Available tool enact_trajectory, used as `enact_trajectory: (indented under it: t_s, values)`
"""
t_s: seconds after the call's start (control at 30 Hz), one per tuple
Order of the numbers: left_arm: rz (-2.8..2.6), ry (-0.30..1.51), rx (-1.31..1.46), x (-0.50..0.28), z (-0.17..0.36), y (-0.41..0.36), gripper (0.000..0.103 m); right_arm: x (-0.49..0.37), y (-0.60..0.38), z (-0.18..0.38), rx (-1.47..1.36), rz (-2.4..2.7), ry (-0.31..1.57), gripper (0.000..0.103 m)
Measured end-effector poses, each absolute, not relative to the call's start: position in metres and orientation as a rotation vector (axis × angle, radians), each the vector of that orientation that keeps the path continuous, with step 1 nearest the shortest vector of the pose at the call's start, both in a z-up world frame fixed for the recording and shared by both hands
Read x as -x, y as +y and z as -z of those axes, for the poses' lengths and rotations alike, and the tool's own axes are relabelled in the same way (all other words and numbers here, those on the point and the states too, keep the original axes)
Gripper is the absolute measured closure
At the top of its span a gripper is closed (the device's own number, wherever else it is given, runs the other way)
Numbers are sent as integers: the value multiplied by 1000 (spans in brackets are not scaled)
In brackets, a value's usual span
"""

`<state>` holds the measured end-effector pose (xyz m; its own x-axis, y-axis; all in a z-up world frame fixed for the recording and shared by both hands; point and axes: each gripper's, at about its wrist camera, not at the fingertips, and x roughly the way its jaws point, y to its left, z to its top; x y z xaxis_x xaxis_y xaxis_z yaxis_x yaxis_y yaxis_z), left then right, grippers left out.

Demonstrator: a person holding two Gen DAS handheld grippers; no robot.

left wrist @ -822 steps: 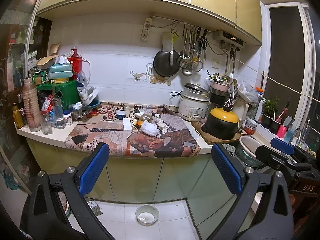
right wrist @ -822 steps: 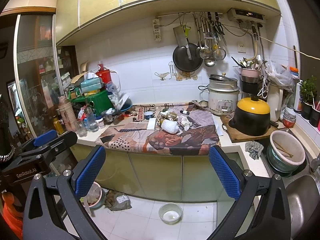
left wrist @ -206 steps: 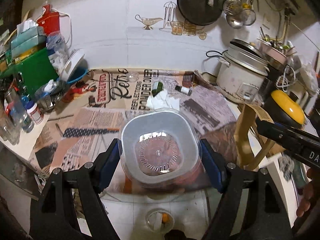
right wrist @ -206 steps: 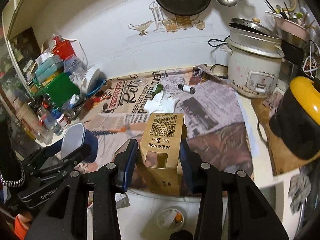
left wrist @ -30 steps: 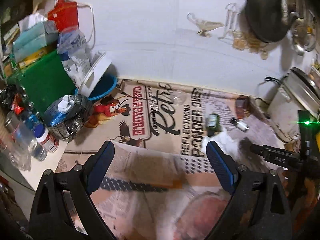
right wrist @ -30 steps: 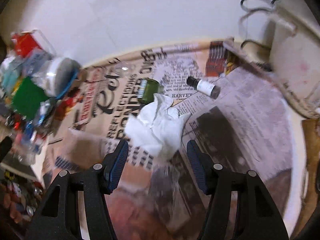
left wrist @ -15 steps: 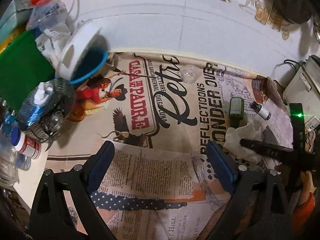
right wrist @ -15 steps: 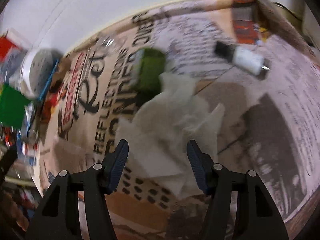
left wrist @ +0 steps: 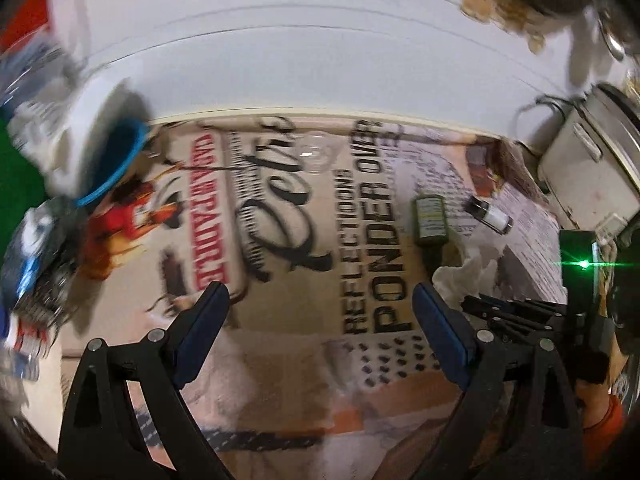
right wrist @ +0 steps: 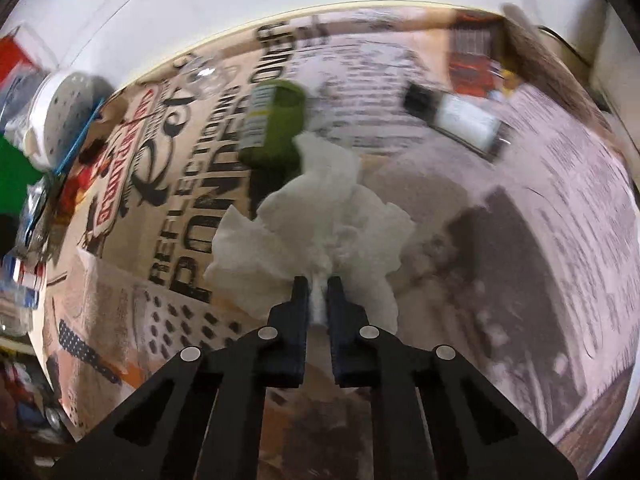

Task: Collect trash
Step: 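Grasp the green glass jar with the left tool while the right tool grasps white tissue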

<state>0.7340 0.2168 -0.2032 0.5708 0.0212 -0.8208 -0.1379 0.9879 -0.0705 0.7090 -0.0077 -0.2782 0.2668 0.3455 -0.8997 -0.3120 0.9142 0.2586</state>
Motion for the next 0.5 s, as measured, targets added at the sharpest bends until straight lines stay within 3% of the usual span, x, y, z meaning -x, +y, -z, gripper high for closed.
enact_trajectory:
  t_s: [0.33,0.5]
  values:
    - [93,1020,111,-819,237,152,10,-697,-96,238,-127,-250,1120,95]
    - [146,1072,175,-858,259,128,21,-690,-124,226,-188,-185,1077,95]
